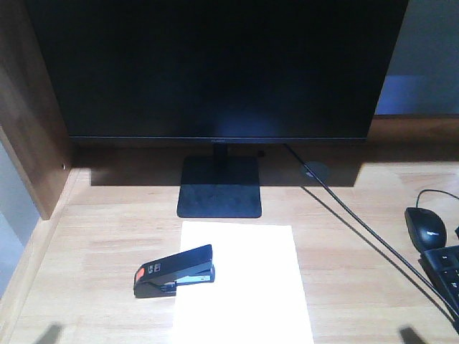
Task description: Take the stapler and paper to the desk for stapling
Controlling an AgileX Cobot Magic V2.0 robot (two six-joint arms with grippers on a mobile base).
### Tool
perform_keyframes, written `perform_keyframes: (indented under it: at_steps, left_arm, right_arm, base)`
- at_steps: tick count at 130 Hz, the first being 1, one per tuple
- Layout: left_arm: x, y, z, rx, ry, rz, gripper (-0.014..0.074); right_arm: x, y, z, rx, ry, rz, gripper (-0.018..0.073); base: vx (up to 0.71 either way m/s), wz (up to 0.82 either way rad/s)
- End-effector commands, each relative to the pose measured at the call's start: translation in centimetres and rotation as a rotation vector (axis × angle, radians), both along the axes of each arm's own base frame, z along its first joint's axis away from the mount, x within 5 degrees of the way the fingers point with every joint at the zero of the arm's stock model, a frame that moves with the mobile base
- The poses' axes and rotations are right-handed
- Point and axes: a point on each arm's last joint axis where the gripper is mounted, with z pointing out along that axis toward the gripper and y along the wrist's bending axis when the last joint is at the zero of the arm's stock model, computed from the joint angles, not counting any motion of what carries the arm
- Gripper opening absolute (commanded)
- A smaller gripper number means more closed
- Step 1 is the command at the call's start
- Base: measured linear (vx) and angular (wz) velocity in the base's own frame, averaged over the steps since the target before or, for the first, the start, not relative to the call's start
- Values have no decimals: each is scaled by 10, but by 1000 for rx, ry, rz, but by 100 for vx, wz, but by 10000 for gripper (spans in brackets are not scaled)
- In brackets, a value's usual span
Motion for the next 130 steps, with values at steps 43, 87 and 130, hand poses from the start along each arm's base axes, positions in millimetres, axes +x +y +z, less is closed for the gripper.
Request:
perform_keyframes:
  at_steps: [43,87,130]
  left_arm:
    - [-5,1,9,-205,27,-8,-6]
    - [-26,18,9,-238,-23,161,-6]
    - [-37,24,-46,-282,-38,280,-6]
  right_arm:
    - [1,-2,9,-57,-38,-26,-6]
    - [1,-2,9,-57,-38,-26,-6]
    - [1,-2,9,-57,-38,-28,-6]
  base:
    - [0,0]
    - [0,0]
    - [0,0]
